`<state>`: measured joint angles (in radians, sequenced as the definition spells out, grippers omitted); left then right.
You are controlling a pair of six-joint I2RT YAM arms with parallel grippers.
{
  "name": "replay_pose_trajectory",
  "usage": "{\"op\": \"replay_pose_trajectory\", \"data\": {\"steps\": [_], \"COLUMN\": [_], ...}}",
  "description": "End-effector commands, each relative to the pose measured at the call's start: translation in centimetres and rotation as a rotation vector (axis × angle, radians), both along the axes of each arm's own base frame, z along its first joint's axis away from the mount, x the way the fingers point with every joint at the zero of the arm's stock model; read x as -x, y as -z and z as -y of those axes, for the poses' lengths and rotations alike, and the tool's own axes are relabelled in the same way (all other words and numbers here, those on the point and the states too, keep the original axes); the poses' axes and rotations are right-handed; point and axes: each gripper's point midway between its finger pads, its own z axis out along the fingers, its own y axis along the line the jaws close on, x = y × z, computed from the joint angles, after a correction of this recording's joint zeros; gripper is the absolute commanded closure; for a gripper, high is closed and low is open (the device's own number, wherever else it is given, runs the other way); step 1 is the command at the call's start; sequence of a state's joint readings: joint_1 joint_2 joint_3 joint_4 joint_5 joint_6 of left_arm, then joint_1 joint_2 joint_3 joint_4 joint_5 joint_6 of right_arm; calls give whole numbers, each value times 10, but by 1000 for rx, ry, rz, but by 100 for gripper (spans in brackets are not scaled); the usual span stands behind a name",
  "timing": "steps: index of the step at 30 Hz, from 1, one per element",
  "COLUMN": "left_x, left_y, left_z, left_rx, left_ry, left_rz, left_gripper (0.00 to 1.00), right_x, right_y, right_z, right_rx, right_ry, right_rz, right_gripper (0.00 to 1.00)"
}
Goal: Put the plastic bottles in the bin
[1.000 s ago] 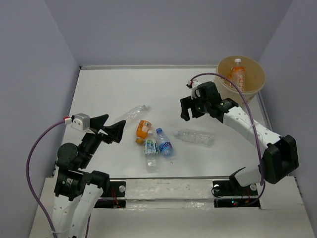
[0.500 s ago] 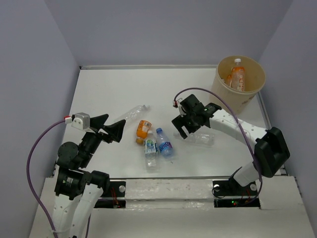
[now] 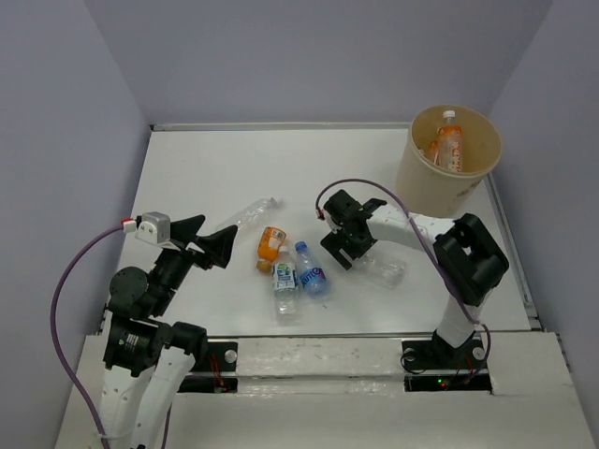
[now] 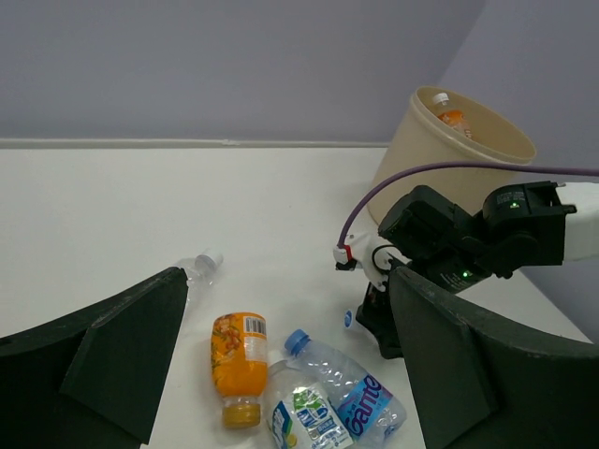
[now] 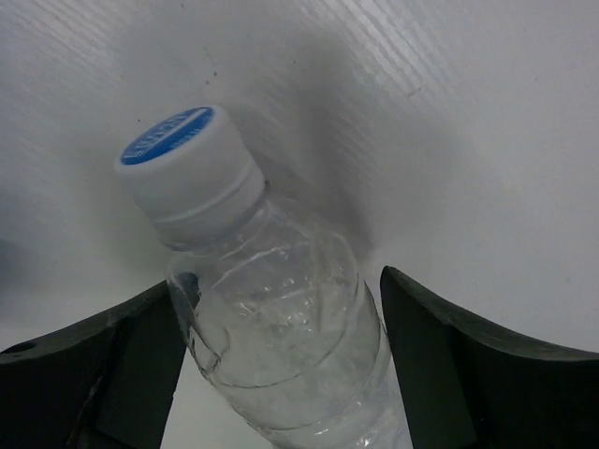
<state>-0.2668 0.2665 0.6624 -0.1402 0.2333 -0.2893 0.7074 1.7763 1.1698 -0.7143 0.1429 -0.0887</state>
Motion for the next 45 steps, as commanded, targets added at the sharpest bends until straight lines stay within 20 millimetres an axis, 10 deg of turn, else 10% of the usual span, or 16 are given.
{"op": "replay_pose_trajectory", "data": {"steps": [1,7,12,18,22,25,29,34,45], "left_x": [0,0,1,0,2,4,6,6,3], "left_y": [-6,-7,-7,-6,-8,-9,-10,-10,-8], "left_z": [2,2,2,4,3,3,5,5,6], "left_rx": [0,-1,0,0,2,4,4,4,0], "left_ry": [16,13,16,22,22,25,34,34,36], "left_rz": [30,32,33,30,41,43,48,47,37], "left_gripper": [1,1,1,1,1,1,1,1,1], "right_x": [-28,-42,-69,-135,-150,-152,-164,-193,-237], "right_y": [-6,-22,-96,-297,-414,-461,-475,-447,-346], "right_z": [-19,-20,-25,18,83,131,179,209,204], "right_rx": [-52,-64,-158,-420,-605,-593,-517,-542,-715], "right_ry": [-8,34,121,398,593,701,793,825,844], "right_rz": [111,192,399,942,1299,1497,1614,1590,1338], "right_gripper": [27,51,56,55,56,58,59,60,60]}}
